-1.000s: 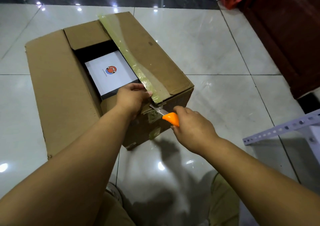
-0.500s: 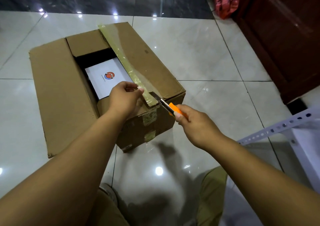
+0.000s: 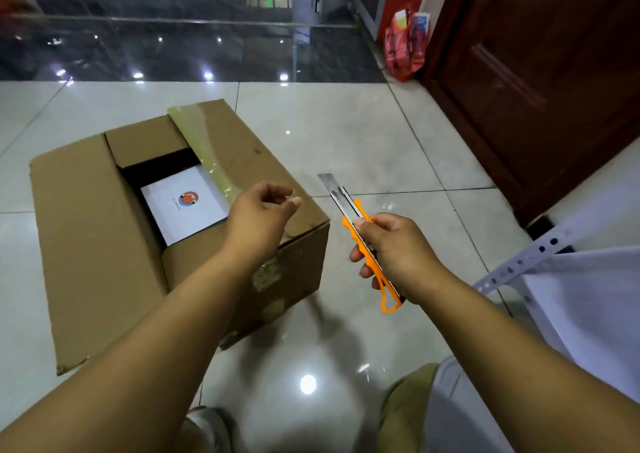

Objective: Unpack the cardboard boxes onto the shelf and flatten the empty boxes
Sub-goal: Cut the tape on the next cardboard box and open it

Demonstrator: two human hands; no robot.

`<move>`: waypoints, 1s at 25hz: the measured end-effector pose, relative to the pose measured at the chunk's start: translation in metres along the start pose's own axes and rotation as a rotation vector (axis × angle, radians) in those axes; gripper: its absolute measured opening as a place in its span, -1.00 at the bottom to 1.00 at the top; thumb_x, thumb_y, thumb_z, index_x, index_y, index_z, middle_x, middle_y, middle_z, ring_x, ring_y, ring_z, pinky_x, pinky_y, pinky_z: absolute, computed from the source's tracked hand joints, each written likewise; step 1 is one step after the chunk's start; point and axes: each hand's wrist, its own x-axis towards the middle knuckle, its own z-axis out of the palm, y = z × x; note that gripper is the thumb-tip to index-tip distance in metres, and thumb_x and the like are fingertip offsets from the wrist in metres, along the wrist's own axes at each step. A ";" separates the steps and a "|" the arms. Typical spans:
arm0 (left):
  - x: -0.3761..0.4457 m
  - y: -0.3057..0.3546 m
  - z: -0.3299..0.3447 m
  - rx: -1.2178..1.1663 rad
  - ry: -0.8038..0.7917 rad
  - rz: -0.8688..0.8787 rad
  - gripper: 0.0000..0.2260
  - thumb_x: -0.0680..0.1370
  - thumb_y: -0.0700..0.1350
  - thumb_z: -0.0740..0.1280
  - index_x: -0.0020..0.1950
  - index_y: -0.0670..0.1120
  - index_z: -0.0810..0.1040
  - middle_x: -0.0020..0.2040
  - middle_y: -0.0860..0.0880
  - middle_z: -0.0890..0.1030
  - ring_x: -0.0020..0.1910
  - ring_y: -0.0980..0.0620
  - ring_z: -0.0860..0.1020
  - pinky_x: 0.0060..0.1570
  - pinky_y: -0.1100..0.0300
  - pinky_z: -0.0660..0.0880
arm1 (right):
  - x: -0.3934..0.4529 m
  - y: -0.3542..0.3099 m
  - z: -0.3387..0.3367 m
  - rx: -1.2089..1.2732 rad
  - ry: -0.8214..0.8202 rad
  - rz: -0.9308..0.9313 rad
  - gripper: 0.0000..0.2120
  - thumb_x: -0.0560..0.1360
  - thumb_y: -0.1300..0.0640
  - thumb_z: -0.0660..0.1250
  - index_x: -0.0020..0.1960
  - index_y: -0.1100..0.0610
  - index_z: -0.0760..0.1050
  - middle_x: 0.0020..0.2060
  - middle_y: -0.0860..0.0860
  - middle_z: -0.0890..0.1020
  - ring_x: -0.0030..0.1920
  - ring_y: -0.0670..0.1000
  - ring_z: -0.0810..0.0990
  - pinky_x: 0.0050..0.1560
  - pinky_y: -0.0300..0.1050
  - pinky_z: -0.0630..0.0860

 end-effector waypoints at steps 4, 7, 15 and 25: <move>0.009 0.033 0.020 -0.045 -0.072 0.074 -0.94 0.51 -0.14 0.41 -0.04 -0.08 0.58 -0.23 0.05 0.50 -0.29 0.14 0.46 -0.45 0.53 0.34 | 0.001 -0.012 -0.031 0.073 0.081 -0.037 -0.81 0.63 0.04 0.17 0.04 0.11 0.51 -0.24 0.10 0.62 -0.41 0.01 0.54 -0.44 -0.16 0.47; 0.018 0.055 0.036 -0.042 -0.131 0.129 -0.92 0.50 -0.15 0.42 -0.03 -0.09 0.58 -0.22 0.06 0.51 -0.25 0.16 0.48 -0.35 0.54 0.34 | 0.004 -0.019 -0.051 0.134 0.139 -0.049 -0.81 0.64 0.12 0.17 0.13 0.15 0.52 -0.19 0.10 0.63 -0.37 0.02 0.57 -0.42 -0.13 0.49; 0.028 0.122 0.081 -0.014 -0.293 0.231 -0.90 0.52 -0.08 0.40 0.02 -0.02 0.58 -0.10 0.02 0.57 -0.21 0.17 0.51 -0.23 0.37 0.42 | -0.003 -0.037 -0.119 0.119 0.266 -0.186 -0.59 0.63 0.29 0.15 0.43 0.03 0.33 -0.01 -0.01 0.62 -0.12 -0.02 0.64 -0.25 -0.13 0.59; 0.008 0.198 0.136 -0.062 -0.507 0.335 -0.94 0.50 -0.06 0.41 -0.06 0.07 0.57 -0.10 0.03 0.59 -0.14 0.12 0.54 -0.06 0.14 0.50 | -0.047 -0.052 -0.184 0.080 0.499 -0.344 -0.54 0.51 0.16 0.39 0.36 -0.05 0.37 0.11 -0.09 0.61 0.08 -0.03 0.61 -0.11 -0.14 0.53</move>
